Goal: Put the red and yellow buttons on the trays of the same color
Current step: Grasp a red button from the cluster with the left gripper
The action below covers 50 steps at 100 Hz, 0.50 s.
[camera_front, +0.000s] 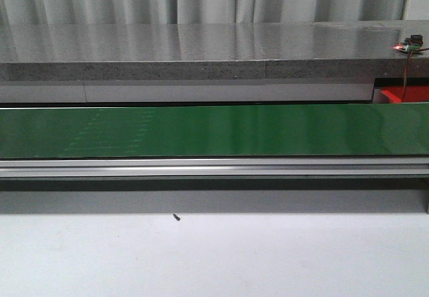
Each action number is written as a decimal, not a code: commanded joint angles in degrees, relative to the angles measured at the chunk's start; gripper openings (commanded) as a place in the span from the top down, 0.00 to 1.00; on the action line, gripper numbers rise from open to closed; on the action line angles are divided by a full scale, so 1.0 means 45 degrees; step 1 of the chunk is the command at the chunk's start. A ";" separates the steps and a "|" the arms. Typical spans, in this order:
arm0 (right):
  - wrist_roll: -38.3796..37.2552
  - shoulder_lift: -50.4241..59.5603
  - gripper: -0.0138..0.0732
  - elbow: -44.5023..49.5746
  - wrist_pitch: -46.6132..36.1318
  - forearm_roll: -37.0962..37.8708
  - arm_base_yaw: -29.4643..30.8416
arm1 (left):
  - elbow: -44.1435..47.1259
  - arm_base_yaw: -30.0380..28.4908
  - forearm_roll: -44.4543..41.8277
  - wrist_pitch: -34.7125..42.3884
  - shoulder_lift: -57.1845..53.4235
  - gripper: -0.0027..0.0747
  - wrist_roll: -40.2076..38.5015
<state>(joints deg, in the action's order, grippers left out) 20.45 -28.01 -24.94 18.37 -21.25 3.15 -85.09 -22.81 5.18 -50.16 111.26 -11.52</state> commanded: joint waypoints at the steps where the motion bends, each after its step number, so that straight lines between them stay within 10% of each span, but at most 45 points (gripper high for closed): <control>1: 0.0100 0.0012 0.98 -0.0348 -0.0801 -0.0160 -0.0012 | -0.0422 -0.0040 -0.0106 0.0512 -0.0526 0.26 -0.0337; 29: 0.0100 0.0012 0.98 -0.0348 -0.0776 -0.0160 -0.0012 | -0.0422 -0.0040 -0.0223 0.0719 -0.0153 0.32 -0.0337; 50: 0.0100 0.0012 0.98 -0.0348 -0.0718 -0.0306 -0.0012 | -0.0422 -0.0018 -0.0223 0.0910 -0.0043 0.60 -0.0337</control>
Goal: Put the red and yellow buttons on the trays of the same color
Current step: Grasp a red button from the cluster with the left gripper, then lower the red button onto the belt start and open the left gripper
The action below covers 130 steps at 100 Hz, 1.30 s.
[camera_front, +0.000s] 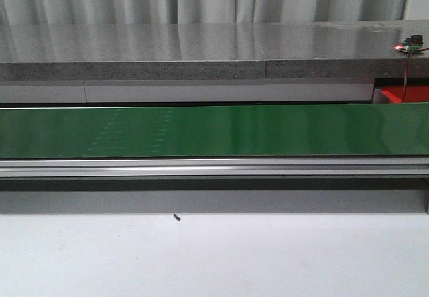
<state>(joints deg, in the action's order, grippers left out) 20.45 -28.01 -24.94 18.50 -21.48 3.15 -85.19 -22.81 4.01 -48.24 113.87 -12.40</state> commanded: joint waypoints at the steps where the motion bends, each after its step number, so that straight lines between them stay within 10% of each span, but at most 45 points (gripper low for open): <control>1: 0.0100 0.0012 0.98 -0.0348 -0.0748 -0.0279 -0.0012 | -0.0400 -0.0018 0.0039 0.0515 -0.0623 0.61 -0.0140; 19: 0.0100 0.0012 0.98 -0.0348 -0.0734 -0.0318 -0.0012 | -0.0400 -0.0018 0.0018 0.0564 -0.0623 0.78 -0.0006; 130: 0.0100 0.0012 0.98 -0.0348 -0.0746 -0.0417 -0.0012 | 0.1785 0.2069 0.0755 0.0290 -0.4594 0.79 0.1975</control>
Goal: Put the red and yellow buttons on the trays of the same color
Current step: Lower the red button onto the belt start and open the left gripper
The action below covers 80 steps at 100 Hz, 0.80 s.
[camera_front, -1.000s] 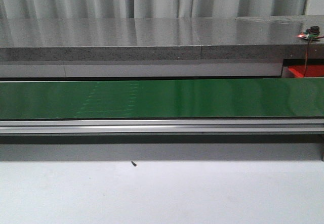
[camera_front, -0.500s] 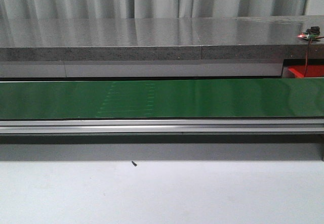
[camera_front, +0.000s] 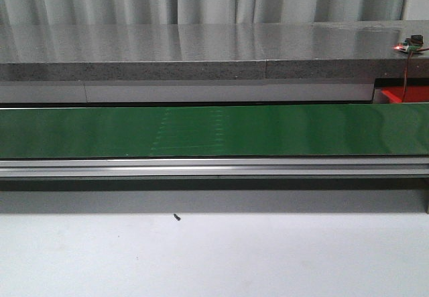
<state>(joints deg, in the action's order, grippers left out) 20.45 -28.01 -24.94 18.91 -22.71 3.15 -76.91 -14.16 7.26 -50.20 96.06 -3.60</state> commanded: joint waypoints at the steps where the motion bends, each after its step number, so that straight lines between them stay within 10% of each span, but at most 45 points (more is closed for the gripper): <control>1: 0.0100 0.0012 0.98 -0.0348 -0.0836 -0.0144 -0.0012 | -0.0030 0.0147 0.0031 0.0726 -0.0636 0.79 0.0018; 15: 0.0100 0.0012 0.98 -0.0348 -0.0836 -0.0157 -0.0012 | 0.0342 0.0147 0.0031 0.0753 -0.0611 0.73 0.0095; 40: 0.0100 0.0012 0.98 -0.0348 -0.0836 -0.0157 -0.0012 | 0.0404 0.0147 0.0859 0.0701 -0.0611 0.27 0.0960; 80: 0.0100 0.0012 0.98 -0.0348 -0.0836 -0.0157 -0.0012 | 0.0404 0.0059 0.2558 0.1271 -0.1779 0.26 0.2026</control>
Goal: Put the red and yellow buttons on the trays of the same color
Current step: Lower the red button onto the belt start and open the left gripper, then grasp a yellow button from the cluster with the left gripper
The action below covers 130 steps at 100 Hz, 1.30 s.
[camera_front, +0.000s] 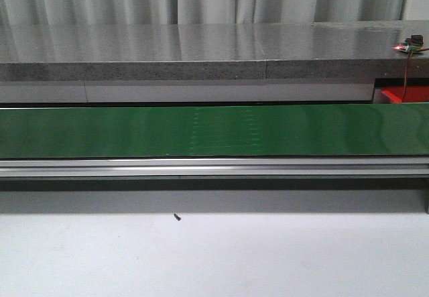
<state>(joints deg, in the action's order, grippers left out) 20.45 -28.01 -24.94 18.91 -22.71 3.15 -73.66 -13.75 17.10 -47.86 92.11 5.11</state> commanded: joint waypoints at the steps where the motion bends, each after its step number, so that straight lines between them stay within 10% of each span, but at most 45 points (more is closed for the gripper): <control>1: 0.0100 0.0012 0.98 -0.0348 -0.0836 -0.0157 -0.0012 | -0.0320 -0.0075 0.0372 0.0767 -0.0933 0.26 0.0091; 73: 0.0100 0.0012 0.98 -0.0348 -0.0984 -0.0159 -0.0012 | -0.0342 -0.4247 -0.0915 0.0823 0.0273 0.26 0.0091; 130: 0.0100 0.0012 0.98 -0.0348 -0.0984 -0.0159 -0.0012 | -0.0516 -0.4519 -0.0433 0.2924 0.2675 0.26 0.0759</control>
<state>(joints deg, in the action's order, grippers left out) 20.45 -28.01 -24.94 18.91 -22.71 3.15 -73.93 -34.10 13.19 -38.31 105.95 8.08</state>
